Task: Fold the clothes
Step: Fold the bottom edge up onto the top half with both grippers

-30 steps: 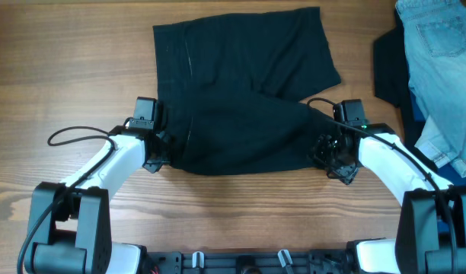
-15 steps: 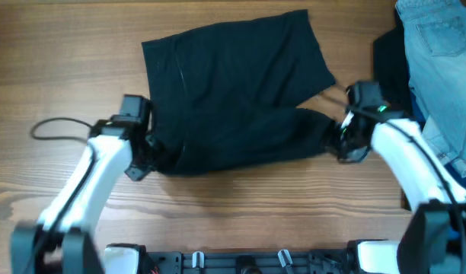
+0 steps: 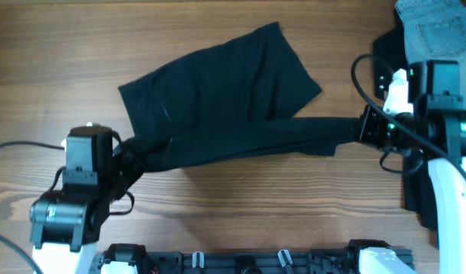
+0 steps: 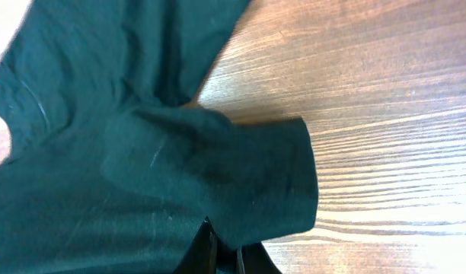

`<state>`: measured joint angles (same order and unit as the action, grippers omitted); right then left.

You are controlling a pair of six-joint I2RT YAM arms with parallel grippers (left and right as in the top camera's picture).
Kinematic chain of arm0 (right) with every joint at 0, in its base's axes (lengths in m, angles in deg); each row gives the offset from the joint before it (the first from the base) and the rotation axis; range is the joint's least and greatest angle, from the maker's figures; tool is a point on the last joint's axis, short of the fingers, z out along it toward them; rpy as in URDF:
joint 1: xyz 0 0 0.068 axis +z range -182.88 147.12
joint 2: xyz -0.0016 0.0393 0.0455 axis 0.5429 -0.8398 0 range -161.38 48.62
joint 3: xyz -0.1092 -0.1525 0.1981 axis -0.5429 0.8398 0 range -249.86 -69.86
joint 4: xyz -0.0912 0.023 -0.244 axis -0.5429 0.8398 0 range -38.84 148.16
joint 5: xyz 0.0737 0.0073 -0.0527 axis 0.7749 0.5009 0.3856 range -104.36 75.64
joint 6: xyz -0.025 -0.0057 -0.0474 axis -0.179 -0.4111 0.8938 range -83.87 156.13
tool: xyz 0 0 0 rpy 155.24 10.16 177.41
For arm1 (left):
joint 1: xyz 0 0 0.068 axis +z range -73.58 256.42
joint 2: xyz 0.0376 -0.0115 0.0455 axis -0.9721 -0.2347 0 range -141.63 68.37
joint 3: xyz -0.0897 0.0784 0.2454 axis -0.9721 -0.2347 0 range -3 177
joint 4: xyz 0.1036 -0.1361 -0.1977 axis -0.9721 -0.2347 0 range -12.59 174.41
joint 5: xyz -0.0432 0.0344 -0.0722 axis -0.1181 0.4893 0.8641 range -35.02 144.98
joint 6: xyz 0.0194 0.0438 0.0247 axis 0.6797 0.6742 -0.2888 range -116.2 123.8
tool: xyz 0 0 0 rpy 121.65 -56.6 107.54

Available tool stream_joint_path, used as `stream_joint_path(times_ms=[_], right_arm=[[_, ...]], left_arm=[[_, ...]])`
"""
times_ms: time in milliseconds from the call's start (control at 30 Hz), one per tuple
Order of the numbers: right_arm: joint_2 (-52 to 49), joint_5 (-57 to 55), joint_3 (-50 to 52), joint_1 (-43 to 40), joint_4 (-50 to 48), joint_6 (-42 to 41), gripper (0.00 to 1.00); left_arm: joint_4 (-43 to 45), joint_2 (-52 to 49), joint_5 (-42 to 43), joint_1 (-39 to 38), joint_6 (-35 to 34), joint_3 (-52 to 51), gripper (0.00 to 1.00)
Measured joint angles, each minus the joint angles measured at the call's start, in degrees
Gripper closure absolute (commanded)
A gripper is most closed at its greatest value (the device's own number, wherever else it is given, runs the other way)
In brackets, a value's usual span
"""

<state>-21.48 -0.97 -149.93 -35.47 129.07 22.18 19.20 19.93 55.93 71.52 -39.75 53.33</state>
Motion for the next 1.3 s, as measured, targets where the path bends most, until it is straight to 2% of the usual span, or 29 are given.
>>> stream_joint_path(times_ms=[67, 200, 433, 533, 667, 833, 1000, 1167, 1300], right_arm=[[1.11, 0.76, -0.02, 0.0, -1.18, 2.64, 0.96], [-1.14, 3.28, -0.04, 0.17, -9.7, 7.58, 0.96], [-17.73, 7.89, -0.2, 4.94, -27.52, 10.62, 0.96], [-26.14, 9.4, -0.2, 6.93, -39.56, 9.7, 0.96], [-29.38, 10.93, -0.07, 8.09, -53.0, 8.28, 0.96], [-31.32, 10.8, -0.07, 10.25, -65.35, 6.69, 0.96], [-35.19, 3.93, -0.33, 13.2, -71.87, 5.77, 0.96], [-42.38, -2.21, -0.35, 14.19, -72.7, 3.37, 0.96], [-45.55, -4.61, -0.35, 14.19, -72.85, 1.92, 0.96]], left_arm=[[-1.77, 0.74, 0.17, 0.0, 0.0, 0.0, 0.96], [-4.28, -0.13, 0.22, 0.0, -1.68, -0.02, 0.96], [-4.81, -3.37, -5.05, 0.0, -10.51, -1.7, 0.96], [1.49, -5.62, -10.08, 0.0, -12.33, -2.14, 0.96], [10.71, -11.74, -16.48, -0.07, -13.38, -2.25, 0.96], [22.36, -23.52, -25.16, -0.11, -13.62, -2.38, 0.96], [33.79, -31.71, -31.17, -0.11, -13.79, -2.47, 0.96], [48.04, -39.91, -36.24, -0.09, -13.29, -2.6, 0.96], [63.17, -46.05, -38.14, -0.04, -8.44, -2.99, 0.79]])
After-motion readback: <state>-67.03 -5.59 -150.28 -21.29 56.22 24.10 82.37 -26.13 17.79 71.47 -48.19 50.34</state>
